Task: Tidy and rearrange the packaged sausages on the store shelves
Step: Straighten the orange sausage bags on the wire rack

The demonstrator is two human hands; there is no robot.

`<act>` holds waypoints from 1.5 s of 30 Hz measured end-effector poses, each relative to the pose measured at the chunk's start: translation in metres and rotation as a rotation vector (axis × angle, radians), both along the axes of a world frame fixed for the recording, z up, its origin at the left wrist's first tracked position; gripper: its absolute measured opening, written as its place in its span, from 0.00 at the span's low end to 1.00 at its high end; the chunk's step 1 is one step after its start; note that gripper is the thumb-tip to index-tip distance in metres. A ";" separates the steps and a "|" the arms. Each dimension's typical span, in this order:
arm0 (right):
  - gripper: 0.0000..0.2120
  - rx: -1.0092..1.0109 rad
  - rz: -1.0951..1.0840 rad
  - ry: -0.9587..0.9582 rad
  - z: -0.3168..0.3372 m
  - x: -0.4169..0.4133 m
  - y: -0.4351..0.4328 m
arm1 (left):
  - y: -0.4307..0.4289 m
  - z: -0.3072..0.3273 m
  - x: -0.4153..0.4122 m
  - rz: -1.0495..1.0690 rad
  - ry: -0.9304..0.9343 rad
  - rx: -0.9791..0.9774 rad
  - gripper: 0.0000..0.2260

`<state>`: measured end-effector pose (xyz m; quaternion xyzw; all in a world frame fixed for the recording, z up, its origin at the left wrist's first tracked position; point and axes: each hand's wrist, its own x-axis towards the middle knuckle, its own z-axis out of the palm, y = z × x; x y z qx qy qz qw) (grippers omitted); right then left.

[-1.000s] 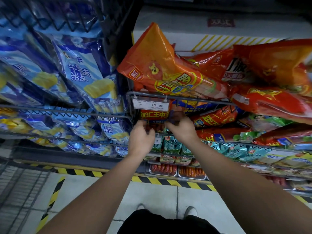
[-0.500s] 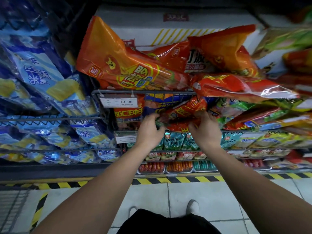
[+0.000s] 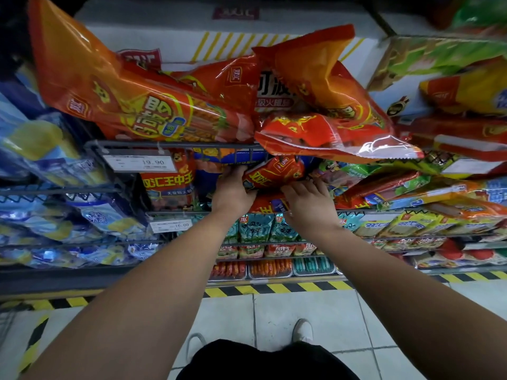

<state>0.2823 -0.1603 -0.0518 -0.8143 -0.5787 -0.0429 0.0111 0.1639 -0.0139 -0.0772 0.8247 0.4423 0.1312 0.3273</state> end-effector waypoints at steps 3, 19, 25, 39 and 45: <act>0.23 -0.098 0.026 -0.033 -0.001 -0.003 0.005 | 0.000 -0.001 0.006 0.031 0.066 0.023 0.24; 0.22 -0.137 -0.025 -0.077 -0.007 -0.007 0.013 | -0.005 -0.008 -0.042 0.187 -0.334 -0.136 0.17; 0.23 -0.130 -0.023 -0.057 -0.006 -0.006 0.013 | -0.012 -0.005 -0.051 0.235 -0.447 -0.248 0.15; 0.25 -0.138 -0.025 -0.077 -0.007 -0.004 0.016 | -0.004 -0.004 -0.060 0.441 -0.276 -0.245 0.13; 0.27 -0.171 -0.003 -0.115 -0.007 -0.006 0.023 | -0.012 -0.002 -0.063 0.497 -0.223 -0.144 0.13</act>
